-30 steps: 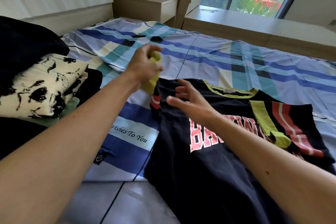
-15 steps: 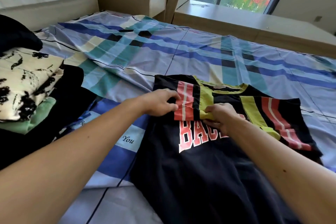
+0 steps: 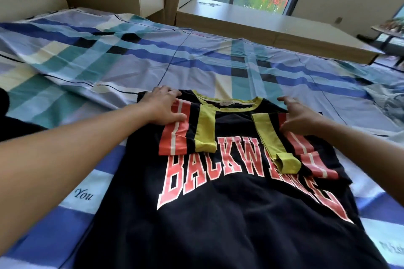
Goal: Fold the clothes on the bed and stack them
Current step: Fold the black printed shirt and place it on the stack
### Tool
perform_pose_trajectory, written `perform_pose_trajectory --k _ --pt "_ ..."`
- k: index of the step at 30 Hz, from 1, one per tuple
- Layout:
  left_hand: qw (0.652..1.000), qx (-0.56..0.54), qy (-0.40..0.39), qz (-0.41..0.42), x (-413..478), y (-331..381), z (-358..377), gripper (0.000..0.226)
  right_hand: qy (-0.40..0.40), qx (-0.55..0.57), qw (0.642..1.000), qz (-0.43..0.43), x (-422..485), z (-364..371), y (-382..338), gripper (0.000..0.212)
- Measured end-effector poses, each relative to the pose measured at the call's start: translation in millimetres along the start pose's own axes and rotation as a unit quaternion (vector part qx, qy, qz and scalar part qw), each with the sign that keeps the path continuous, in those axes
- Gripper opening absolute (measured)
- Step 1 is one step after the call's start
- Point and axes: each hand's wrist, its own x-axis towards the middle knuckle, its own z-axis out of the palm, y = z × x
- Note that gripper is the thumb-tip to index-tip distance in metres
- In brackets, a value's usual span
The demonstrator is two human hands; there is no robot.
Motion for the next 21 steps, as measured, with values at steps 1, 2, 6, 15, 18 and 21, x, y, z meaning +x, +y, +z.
perform_pose_trajectory --k 1,2,6,15,18,21 --pt "1.0 0.013 -0.018 -0.001 11.1 -0.8 -2.0 0.101 -0.019 -0.021 1.0 0.006 8.5 -0.9 8.7 0.103" --pt "0.999 0.02 -0.047 -0.005 21.6 -0.9 -4.6 0.114 -0.046 -0.033 0.998 0.012 15.9 -1.2 15.0 0.109" --pt "0.988 0.029 -0.148 -0.023 52.2 7.7 -20.0 0.091 -0.112 -0.002 0.993 0.023 36.9 -6.2 25.7 0.093" --pt "0.992 0.124 -0.013 -0.03 131.6 55.6 -84.6 0.05 0.077 -0.089 0.993 0.023 70.6 -75.0 -22.7 0.057" --pt "0.99 0.121 0.05 -0.058 132.7 75.0 -92.6 0.077 0.134 -0.103 0.985 0.033 79.2 -81.2 -32.9 0.08" --pt "0.992 0.118 0.031 -0.031 96.1 74.8 -78.9 0.08 0.095 -0.114 0.989 -0.005 55.0 -68.9 -14.6 0.101"
